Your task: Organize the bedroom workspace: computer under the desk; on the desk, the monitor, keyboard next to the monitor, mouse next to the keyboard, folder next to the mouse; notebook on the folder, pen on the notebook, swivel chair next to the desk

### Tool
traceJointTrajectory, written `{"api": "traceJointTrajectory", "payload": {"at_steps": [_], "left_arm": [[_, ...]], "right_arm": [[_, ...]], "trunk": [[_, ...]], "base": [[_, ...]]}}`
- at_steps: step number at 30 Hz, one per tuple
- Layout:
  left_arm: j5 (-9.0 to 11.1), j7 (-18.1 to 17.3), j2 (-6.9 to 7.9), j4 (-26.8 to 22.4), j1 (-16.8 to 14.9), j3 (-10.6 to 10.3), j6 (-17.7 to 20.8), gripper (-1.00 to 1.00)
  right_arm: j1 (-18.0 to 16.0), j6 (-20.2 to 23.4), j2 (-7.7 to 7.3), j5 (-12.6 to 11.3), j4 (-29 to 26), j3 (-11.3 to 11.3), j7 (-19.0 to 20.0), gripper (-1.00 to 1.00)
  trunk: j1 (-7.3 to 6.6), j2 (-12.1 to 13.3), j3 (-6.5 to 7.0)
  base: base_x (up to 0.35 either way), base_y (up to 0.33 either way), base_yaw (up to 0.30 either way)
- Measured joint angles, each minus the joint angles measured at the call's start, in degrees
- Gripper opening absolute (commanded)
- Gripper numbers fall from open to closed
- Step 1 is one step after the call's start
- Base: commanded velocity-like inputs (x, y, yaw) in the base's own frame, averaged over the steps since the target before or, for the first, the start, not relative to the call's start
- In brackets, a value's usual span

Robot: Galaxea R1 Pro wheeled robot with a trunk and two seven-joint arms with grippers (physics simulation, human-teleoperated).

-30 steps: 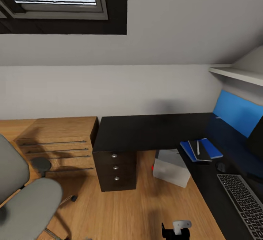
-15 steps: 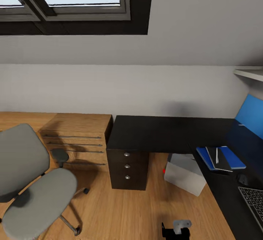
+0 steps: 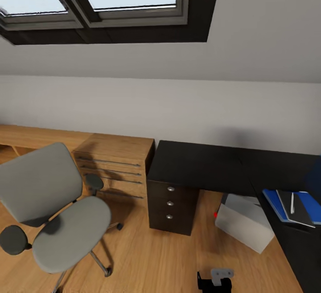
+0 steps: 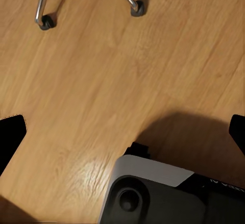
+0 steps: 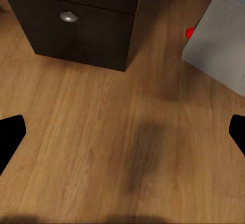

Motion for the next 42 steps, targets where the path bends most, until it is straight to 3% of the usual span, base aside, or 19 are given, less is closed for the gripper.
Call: {"api": "traceJointTrajectory", "payload": {"at_steps": [12, 18, 42], "left_arm": [[0.0, 0.0, 0.0, 0.0, 0.0, -0.01, -0.23, 1.0], [0.0, 0.01, 0.0, 0.0, 0.0, -0.03, -2.46, 1.0], [0.0, 0.01, -0.43, 0.09, 0.0, -0.02, -2.73, 1.0]], "right_arm": [[0.0, 0.0, 0.0, 0.0, 0.0, 0.0, 0.0, 1.0], [-0.01, 0.0, 0.0, 0.0, 0.0, 0.0, 0.0, 1.0], [0.01, 0.0, 0.0, 0.0, 0.0, 0.0, 0.0, 1.0]], "trunk": [[0.0, 0.0, 0.0], [0.0, 0.0, 0.0], [0.0, 0.0, 0.0]], "base": [[0.0, 0.0, 0.279], [0.0, 0.0, 0.279], [0.0, 0.0, 0.279]]}}
